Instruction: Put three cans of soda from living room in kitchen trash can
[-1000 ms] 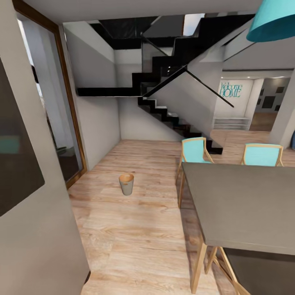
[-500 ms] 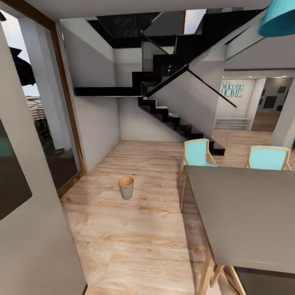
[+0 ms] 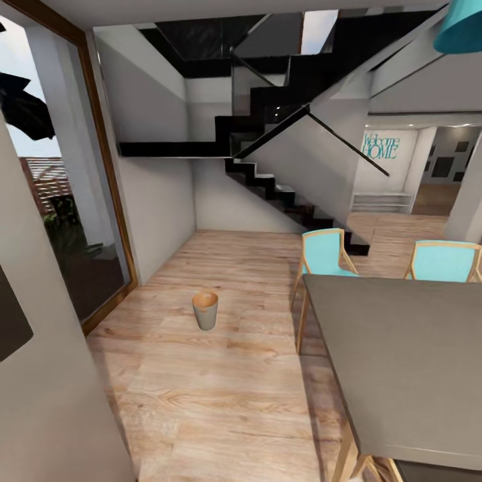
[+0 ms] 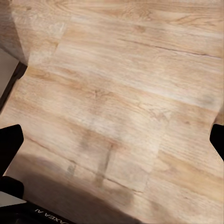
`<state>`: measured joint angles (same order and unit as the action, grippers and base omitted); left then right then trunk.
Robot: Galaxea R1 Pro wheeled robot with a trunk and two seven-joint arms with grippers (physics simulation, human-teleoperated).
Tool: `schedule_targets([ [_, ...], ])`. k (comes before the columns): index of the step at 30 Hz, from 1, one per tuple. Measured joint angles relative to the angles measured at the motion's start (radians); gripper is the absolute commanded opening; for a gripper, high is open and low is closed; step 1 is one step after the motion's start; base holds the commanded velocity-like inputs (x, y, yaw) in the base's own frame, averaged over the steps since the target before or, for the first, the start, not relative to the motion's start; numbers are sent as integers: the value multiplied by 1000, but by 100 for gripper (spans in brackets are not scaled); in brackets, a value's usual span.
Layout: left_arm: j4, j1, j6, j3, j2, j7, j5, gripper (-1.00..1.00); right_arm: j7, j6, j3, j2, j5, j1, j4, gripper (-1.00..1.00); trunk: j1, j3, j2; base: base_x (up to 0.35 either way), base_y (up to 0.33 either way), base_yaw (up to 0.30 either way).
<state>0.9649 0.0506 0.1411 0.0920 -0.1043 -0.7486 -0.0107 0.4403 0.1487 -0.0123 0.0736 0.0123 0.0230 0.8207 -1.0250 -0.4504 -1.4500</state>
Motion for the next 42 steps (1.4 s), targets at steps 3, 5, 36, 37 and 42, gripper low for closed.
schedule_targets([
  [3, 0, 0, 0, 0, 0, 0, 0, 100, 0, 0, 0, 0, 0, 0, 0, 100, 0, 0, 0, 85, 2, 0],
  [5, 0, 0, 0, 0, 0, 0, 0, 100, 0, 0, 0, 0, 0, 0, 0, 100, 0, 0, 0, 150, 33, 0],
  [36, 0, 0, 0, 0, 0, 0, 0, 100, 0, 0, 0, 0, 0, 0, 0, 100, 0, 0, 0, 121, 55, 0],
  [37, 0, 0, 0, 0, 0, 0, 0, 100, 0, 0, 0, 0, 0, 0, 0, 100, 0, 0, 0, 101, 56, 0],
  [42, 0, 0, 0, 0, 0, 0, 0, 100, 0, -1, 0, 0, 0, 0, 0, 100, 0, 0, 0, 95, 47, 0],
])
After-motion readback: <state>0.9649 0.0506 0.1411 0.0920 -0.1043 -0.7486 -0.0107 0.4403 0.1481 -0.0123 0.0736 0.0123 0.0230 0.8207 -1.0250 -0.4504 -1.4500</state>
